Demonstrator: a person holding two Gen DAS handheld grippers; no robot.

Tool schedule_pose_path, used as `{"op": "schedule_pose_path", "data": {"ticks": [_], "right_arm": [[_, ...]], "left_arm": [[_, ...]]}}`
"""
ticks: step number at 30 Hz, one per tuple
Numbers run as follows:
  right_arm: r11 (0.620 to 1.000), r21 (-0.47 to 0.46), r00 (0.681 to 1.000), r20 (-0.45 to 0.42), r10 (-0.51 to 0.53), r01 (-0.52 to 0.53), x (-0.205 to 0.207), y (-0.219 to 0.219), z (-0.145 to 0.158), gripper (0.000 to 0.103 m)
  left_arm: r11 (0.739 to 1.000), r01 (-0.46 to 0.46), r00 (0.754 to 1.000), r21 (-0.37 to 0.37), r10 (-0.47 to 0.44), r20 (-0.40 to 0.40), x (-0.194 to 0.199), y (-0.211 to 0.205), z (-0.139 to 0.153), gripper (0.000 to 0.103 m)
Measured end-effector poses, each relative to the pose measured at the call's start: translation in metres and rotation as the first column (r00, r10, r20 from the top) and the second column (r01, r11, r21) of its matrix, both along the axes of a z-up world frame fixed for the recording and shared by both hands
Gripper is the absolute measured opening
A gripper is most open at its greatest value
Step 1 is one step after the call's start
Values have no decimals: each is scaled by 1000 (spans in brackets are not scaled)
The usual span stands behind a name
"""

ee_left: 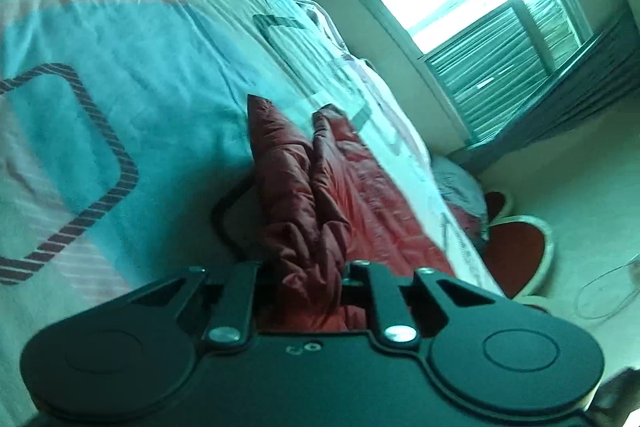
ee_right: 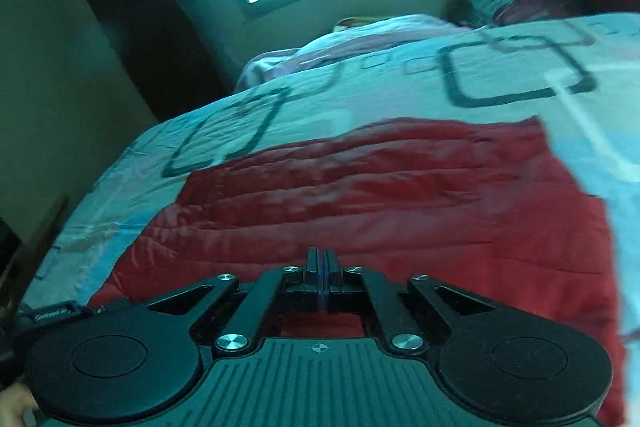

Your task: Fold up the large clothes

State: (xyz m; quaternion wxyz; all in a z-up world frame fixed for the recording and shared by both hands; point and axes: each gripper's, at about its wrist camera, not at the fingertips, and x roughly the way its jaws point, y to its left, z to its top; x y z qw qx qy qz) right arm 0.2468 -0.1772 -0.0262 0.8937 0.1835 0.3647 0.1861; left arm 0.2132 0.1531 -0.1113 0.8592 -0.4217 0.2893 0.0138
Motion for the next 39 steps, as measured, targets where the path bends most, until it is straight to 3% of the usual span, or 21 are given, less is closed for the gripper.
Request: {"op": "schedule_pose_path", "data": {"ticks": [4,6,9,12,17,20,23,26,34,39], "right_arm": [[995,-76,989,-134,57,-68,25,28,-47,0],[999,-32,987,-156,39,-44,31,26,-64,0],[1000,-7,984,-174,28,-29,34,17,-58,0],[999,30,990,-139,-17,21,15,0,-33,0],[998,65,990,-140,10,-1,-15,-12,-8,0],[996,81,983,-180,38,-24,-30,-8,-9,0],[999,16,967,-249,51,-49,-29,7,-37,0],[999,25,966,-256,43,-37,-22,14,-60,0],[996,83,972,-235,30,-11,-35,-14,-30,0],[997,72,950,-306,56,-35,-29,2,-63,0]], "left_arm": [[999,32,999,9,-33,40,7,-4,8,15],[998,52,998,46,-54,45,10,-11,13,15],[997,56,998,57,-58,30,12,-8,13,15],[997,59,998,55,-60,28,6,-8,12,15],[992,79,994,94,-86,68,-5,-16,28,15],[984,98,989,148,-113,93,-8,-26,41,15],[977,129,984,172,-148,101,-4,-36,48,15],[962,158,975,224,-187,117,-2,-48,57,15],[914,231,950,333,-286,126,4,-65,82,15],[863,321,906,391,-400,140,6,-95,97,15]]}}
